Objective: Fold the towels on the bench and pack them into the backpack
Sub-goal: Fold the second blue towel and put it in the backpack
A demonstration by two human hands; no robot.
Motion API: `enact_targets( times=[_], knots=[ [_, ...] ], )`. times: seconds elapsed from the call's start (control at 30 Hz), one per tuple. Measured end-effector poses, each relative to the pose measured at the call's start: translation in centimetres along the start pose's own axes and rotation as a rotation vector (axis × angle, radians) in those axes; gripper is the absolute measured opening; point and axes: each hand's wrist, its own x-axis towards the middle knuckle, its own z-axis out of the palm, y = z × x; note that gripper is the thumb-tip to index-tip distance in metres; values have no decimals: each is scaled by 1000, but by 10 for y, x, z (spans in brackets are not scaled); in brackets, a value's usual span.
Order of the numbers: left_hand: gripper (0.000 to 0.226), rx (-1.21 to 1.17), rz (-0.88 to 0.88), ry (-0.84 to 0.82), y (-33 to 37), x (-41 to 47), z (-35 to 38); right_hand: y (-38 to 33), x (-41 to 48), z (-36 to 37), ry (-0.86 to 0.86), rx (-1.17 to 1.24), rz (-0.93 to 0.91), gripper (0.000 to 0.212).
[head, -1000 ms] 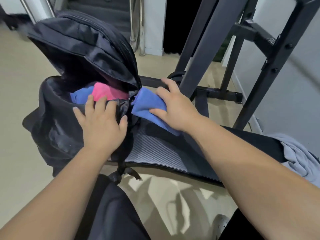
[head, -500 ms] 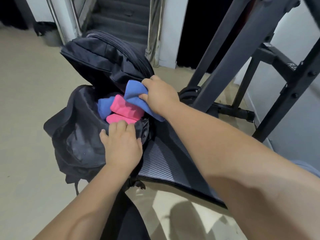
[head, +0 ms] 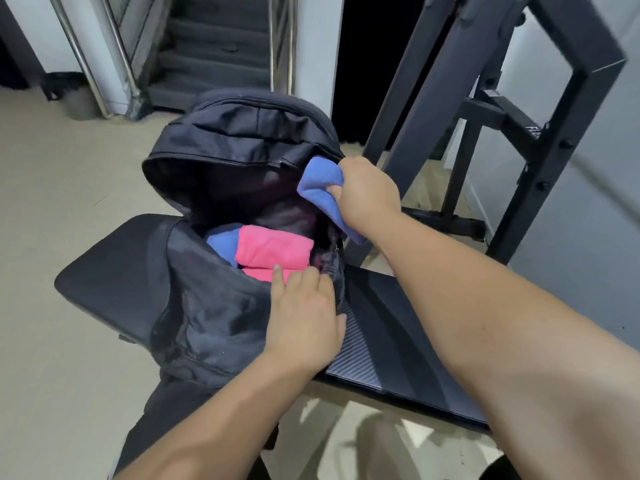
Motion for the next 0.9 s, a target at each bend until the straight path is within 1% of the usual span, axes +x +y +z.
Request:
enact_targets(
  times=[0.1, 0.17, 0.3, 0.4, 0.5, 0.6, 0.67, 0.77, 0.83, 0.9],
  knots=[
    [75, 52, 91, -59, 39, -3, -4, 39, -10, -16, 5, -41, 61, 12],
    [83, 70, 100, -57, 54, -3, -10, 66, -17, -29, 21, -51, 98, 12],
    [84, -19, 119, -78, 73, -8, -20, 110, -27, -55, 34, -61, 170, 14],
    [88, -77, 183, -201, 105, -25, -25, 132, -33, -60, 34, -67, 221, 13],
    [94, -123, 205, -305, 138, -40, -26, 150, -39, -60, 39, -55, 287, 11],
    [89, -157, 238, -343, 154, -46, -22, 167, -50, -59, 60, -70, 308, 13],
    [85, -177, 271, -304, 152, -48, -21, 176, -61, -56, 70, -57, 302, 16],
    [79, -150, 311, -154, 132, -48, -19, 180, -76, -51, 61, -26, 294, 24],
    [71, -95, 290, -50, 114, -45, -19, 175, -84, -53, 50, -19, 292, 28],
    [64, -58, 245, -16, 92, -42, -19, 164, -95, -58, 9, -108, 232, 29]
  ],
)
